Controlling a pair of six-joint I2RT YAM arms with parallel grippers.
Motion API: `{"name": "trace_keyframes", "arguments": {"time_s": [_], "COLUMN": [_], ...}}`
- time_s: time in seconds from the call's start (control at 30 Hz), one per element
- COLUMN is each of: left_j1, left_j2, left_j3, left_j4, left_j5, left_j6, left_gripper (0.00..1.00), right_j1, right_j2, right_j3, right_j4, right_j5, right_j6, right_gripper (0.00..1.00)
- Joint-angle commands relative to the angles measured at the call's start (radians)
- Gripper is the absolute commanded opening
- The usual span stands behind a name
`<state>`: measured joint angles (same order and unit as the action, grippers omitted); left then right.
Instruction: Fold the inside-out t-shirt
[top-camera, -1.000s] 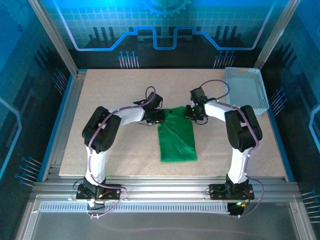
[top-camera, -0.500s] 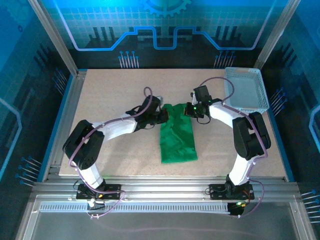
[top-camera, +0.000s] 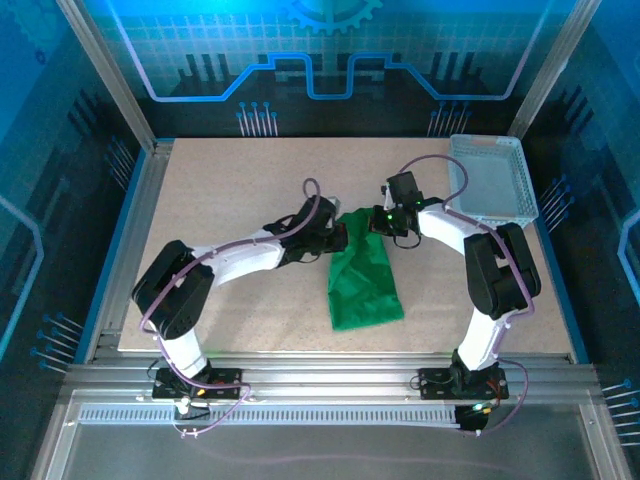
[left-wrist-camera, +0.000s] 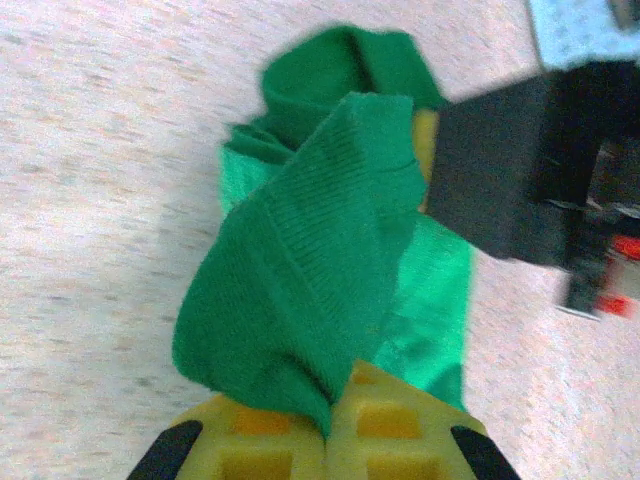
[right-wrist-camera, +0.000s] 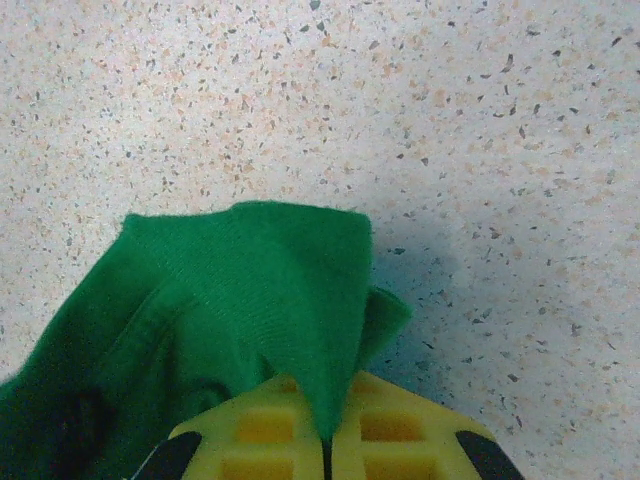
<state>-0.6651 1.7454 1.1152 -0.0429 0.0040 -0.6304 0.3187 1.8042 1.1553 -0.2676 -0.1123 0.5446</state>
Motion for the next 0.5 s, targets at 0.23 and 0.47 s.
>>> {"name": "trace_keyframes", "arguments": {"time_s": [0.23, 0.47], "left_j1": [0.255, 0.317], "left_j2": [-0.054, -0.069], "left_j3": [0.120, 0.296], "left_j4": [0.033, 0.013], "left_j5": [0.144, 0.218], "left_j6": [0.016, 0.079], "left_gripper": [0.00, 0.00], "right_j1": [-0.088, -0.114], "right_j2": [-0.064, -0.051], "right_j3": [0.220, 0.424], "right_j4": [0.061, 0.061], "right_j5": [-0.217, -0.275], "right_j6": [-0.009, -0.014], "right_gripper": [0.00, 0.00]}}
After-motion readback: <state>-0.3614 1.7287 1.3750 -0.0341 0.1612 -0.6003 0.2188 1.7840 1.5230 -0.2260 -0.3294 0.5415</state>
